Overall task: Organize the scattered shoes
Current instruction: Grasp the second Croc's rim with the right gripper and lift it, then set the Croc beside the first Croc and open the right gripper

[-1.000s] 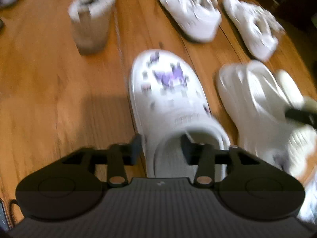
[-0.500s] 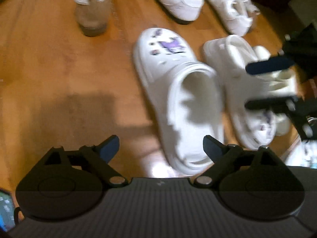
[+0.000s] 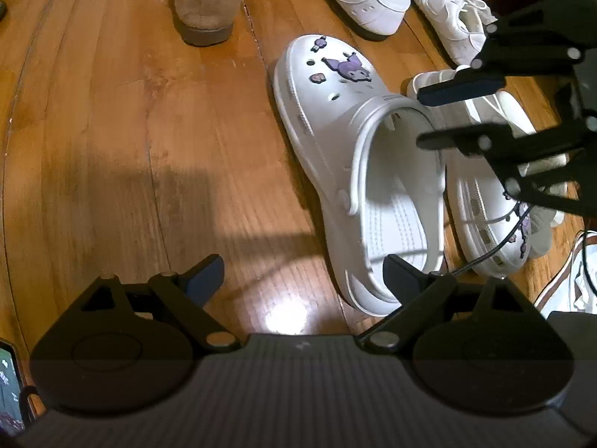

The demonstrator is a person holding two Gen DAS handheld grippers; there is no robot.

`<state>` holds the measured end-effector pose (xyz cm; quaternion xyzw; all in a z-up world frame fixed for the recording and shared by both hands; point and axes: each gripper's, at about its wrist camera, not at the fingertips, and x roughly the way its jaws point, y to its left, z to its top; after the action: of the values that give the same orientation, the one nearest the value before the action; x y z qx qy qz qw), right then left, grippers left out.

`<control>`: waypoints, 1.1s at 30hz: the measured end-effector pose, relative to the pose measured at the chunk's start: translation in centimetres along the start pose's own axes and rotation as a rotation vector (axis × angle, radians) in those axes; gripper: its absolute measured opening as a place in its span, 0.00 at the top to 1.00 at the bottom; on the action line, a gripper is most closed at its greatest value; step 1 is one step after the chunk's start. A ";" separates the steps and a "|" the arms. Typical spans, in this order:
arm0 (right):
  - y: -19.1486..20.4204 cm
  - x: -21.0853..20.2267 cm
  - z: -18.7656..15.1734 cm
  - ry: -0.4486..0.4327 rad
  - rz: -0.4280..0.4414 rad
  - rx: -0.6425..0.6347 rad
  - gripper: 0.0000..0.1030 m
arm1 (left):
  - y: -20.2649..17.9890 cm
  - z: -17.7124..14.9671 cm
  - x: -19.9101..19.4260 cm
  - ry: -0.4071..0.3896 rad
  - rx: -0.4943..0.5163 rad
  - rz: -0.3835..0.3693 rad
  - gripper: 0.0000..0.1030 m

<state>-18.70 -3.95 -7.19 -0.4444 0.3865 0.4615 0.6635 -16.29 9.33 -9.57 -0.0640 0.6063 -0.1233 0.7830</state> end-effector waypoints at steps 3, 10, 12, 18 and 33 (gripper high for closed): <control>0.4 0.7 0.7 0.004 0.008 -0.045 0.64 | 0.3 0.1 -0.2 -0.005 -0.008 0.004 0.10; -0.9 7.3 3.0 0.131 -0.162 0.069 0.61 | 1.1 0.5 -0.5 -0.023 -0.067 -0.008 0.10; -1.6 7.9 3.3 0.131 -0.129 0.164 0.68 | 1.4 0.3 -0.8 -0.028 -0.078 0.006 0.10; -4.8 6.9 3.4 0.159 -0.176 0.480 0.79 | 2.3 -0.3 -2.0 -0.049 -0.118 0.037 0.10; -10.7 6.9 -3.5 0.303 0.482 1.650 1.00 | 2.0 0.1 -5.5 -0.179 -0.131 0.057 0.00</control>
<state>-6.94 -7.29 -12.08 0.2151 0.7649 0.0979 0.5992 -17.24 12.71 -4.89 -0.1085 0.5421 -0.0551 0.8315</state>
